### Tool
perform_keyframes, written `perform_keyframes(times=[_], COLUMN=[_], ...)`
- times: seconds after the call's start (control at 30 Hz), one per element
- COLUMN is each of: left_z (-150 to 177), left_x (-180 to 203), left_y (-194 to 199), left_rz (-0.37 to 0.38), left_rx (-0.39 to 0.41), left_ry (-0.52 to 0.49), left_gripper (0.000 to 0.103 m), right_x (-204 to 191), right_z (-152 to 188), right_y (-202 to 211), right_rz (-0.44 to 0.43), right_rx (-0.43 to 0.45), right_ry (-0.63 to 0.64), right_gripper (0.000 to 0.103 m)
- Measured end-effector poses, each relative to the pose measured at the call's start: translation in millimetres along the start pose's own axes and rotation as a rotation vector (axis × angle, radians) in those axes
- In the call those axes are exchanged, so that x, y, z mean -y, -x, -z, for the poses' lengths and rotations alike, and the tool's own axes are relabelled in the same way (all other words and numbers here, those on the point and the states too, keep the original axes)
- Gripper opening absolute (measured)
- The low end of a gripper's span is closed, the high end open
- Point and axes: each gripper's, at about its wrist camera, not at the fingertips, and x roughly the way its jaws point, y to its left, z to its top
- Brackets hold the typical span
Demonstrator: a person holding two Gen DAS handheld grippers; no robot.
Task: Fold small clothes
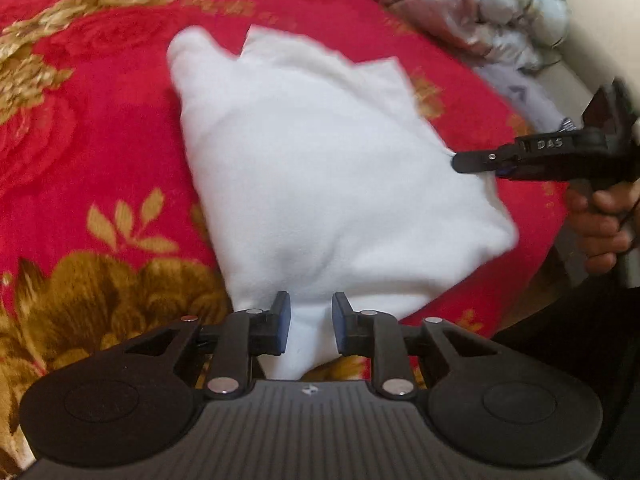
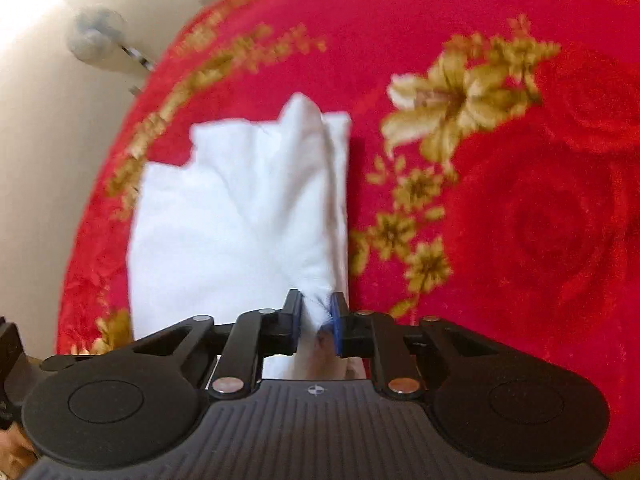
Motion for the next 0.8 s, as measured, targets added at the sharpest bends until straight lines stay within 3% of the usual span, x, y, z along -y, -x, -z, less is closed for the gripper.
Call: perform_keyframes(times=[0.1,0.17,0.23,0.33,0.43,0.5,0.57,0.63,0.67,0.73,0.8], left_z=[-2,-3,1,6,1,-1,-2,2,5,7,2], left_x=[-4,-7,-9,-10,-15,-15,-17,-19,-19,-18,-15], left_y=[23,27,16,-3,12,25,23,2,-9,-12,-4], left_rz=[0.050,0.059,0.008,-0.087,-0.041,-0.007,0.002,-0.062,-0.099,-0.107,-0.086], left_rx=[0.082,0.101,0.045,-0.067,0.000,0.066,0.068,-0.024,-0.079,-0.086,-0.060], left_ry=[0.018,0.033,0.023,0.009,0.035,0.036,0.053,0.051,0.043,0.042,0.037], left_gripper=[0.028,0.029,0.029,0.033,0.033,0.035,0.038,0.040,0.046,0.047,0.047], right_x=[9,15,19,17,15,17,11,5,4,1,-4], right_z=[-1,-1,4,8,7,8,12,22,26,25,15], right_y=[28,31,20,9,15,14,7,-8,-11,-9,2], right_rz=[-0.069,-0.024,0.055,0.086,0.052,0.011,0.029,0.090,0.118,0.130,0.130], right_rx=[0.122,0.136,0.084,0.025,0.047,0.027,-0.032,-0.124,-0.151,-0.143,-0.063], right_ry=[-0.039,-0.046,-0.046,-0.013,-0.022,-0.035,0.017,0.085,0.101,0.111,0.110], right_gripper=[0.011,0.011,0.015,0.026,0.043,0.045,0.044,0.040,0.040,0.040,0.041])
